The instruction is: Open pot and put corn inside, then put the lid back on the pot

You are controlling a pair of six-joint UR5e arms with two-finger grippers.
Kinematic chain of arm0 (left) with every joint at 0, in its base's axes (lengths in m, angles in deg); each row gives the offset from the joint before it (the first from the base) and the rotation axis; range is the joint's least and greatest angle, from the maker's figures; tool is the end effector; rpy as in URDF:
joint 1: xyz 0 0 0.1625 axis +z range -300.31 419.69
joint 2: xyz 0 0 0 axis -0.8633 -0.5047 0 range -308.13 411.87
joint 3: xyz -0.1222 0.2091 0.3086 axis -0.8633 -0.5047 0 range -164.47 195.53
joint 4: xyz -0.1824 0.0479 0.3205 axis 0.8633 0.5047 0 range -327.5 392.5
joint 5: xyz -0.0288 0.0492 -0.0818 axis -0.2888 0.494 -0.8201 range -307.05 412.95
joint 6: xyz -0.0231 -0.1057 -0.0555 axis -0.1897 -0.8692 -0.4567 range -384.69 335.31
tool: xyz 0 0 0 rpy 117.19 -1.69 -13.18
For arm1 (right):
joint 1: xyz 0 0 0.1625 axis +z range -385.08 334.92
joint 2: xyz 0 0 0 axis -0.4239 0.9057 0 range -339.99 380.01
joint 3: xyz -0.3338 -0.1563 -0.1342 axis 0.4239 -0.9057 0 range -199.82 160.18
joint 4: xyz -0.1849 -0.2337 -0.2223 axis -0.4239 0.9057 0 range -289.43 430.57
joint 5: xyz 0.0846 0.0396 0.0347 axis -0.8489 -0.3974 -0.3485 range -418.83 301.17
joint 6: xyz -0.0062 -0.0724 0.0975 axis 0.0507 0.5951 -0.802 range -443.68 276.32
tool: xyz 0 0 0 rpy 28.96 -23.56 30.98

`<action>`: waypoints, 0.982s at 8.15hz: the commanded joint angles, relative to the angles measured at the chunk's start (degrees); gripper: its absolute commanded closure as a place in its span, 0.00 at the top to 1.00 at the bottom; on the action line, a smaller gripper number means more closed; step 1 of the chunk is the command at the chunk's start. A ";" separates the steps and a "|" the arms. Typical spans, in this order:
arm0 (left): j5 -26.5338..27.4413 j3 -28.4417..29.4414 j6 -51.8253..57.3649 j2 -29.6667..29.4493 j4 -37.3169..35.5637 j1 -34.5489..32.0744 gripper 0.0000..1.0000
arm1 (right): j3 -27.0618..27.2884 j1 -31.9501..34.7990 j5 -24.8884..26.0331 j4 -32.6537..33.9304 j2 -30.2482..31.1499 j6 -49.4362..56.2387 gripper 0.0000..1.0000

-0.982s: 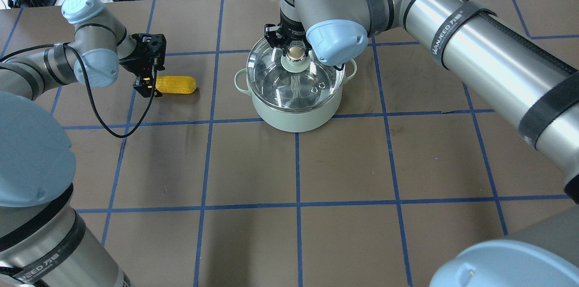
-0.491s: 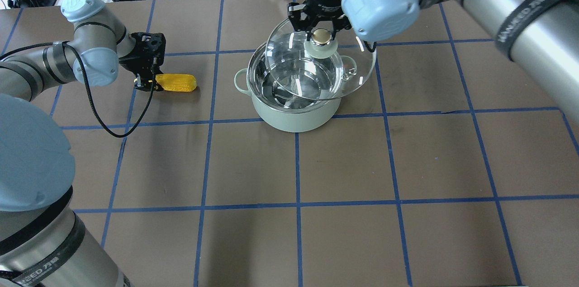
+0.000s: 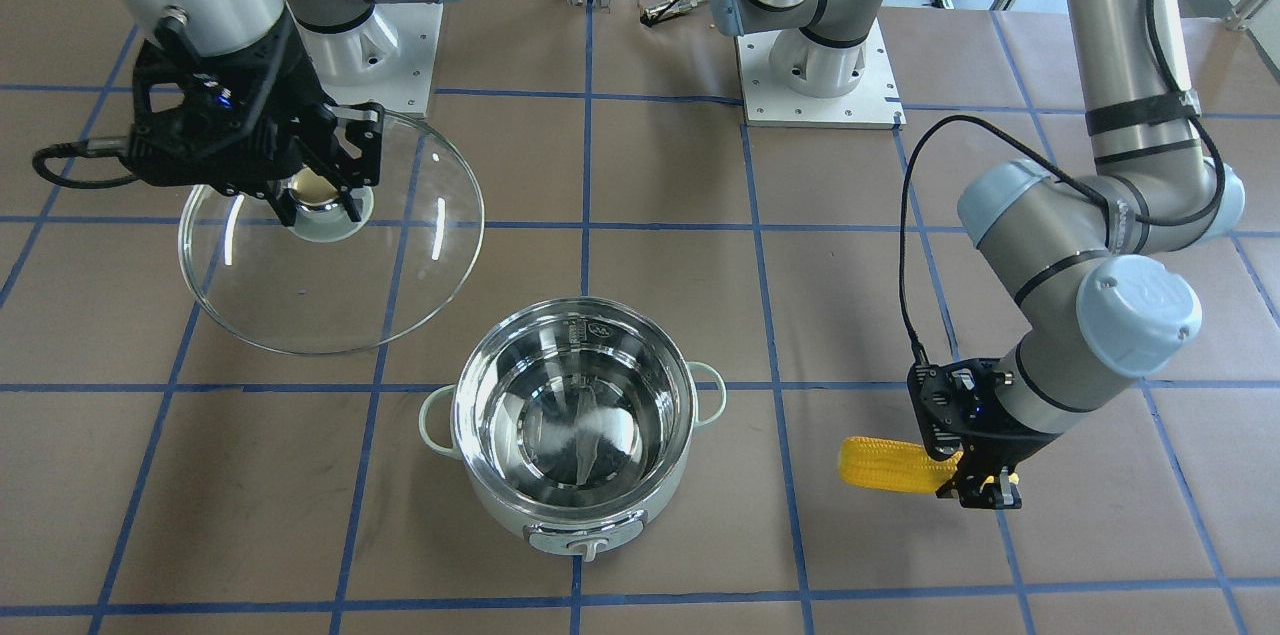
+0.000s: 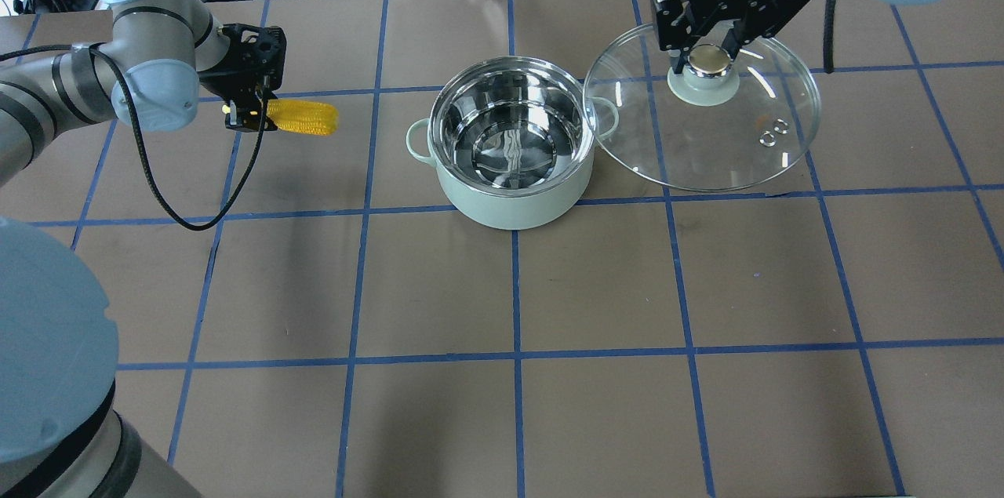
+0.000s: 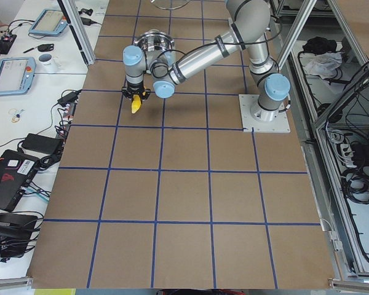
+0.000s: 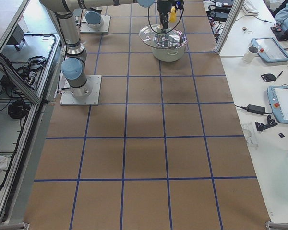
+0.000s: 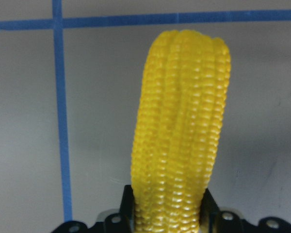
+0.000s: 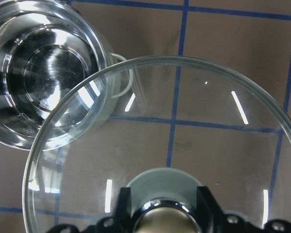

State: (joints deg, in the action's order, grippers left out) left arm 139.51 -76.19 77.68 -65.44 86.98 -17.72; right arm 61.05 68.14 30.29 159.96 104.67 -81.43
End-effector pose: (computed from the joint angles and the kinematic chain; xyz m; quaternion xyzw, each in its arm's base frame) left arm -0.0072 -0.6126 0.2333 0.7056 0.7058 -0.0557 0.0315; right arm 0.1625 -0.4806 0.4602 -0.0479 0.9984 -0.0277 0.0078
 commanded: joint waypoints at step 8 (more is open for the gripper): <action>-10.00 0.32 -24.48 11.50 0.75 -20.22 0.00 | 1.14 -2.70 0.00 -2.56 2.71 4.52 0.11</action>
State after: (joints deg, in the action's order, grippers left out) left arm 131.77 -75.82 61.05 -52.99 92.18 -33.91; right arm 62.16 65.44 30.30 157.49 107.28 -76.91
